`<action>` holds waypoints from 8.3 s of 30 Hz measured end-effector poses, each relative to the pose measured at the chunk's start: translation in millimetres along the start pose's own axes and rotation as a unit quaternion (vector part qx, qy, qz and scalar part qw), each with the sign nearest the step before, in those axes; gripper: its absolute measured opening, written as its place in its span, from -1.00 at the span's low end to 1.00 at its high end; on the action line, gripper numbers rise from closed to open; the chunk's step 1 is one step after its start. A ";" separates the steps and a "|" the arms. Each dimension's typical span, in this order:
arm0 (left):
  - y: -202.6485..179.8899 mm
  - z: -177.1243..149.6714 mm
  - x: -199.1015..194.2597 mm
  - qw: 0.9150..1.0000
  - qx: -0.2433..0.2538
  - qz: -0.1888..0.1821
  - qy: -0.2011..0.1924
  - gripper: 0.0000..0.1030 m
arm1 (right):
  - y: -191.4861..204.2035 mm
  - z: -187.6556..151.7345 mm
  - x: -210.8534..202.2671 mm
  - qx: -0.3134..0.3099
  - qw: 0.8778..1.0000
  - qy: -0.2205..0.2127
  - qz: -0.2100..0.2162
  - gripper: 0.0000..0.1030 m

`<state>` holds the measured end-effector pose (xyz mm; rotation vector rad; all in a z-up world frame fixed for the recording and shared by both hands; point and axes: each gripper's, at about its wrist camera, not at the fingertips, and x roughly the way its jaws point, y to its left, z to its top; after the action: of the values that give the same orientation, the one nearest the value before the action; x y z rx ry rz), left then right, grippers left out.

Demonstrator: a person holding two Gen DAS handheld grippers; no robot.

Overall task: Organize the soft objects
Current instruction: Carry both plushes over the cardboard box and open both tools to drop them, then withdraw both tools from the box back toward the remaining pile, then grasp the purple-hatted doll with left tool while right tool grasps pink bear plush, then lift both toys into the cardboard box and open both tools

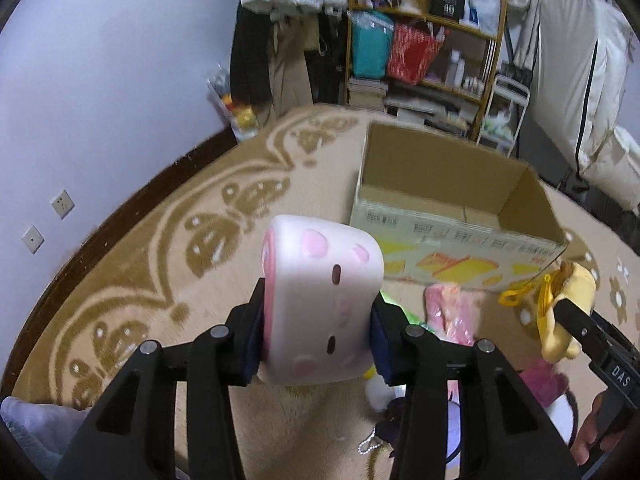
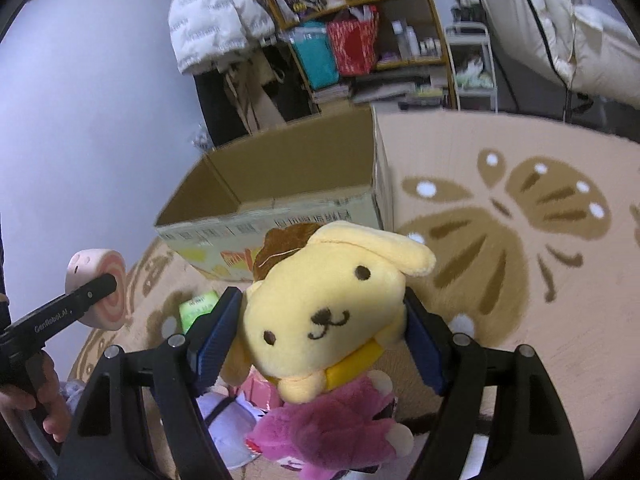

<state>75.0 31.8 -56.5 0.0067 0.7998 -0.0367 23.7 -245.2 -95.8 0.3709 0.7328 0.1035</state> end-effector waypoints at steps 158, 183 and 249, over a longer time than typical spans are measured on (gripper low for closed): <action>-32.6 -51.9 8.2 0.988 0.025 -0.023 0.154 0.99 | 16.1 -36.2 -1.8 0.007 0.992 0.117 -0.048 1.00; -47.5 -63.9 51.5 0.977 0.030 -0.035 0.208 0.94 | -8.4 -45.6 31.7 0.064 0.979 0.182 -0.062 0.75; -45.2 30.8 -25.5 0.995 0.086 0.018 -0.057 -0.40 | 52.6 20.6 -35.7 -0.048 0.998 -0.034 0.008 -0.64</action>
<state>77.6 -13.2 -16.4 0.1805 0.6811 -0.0701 12.9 -210.3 -39.8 0.2881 0.6552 0.1398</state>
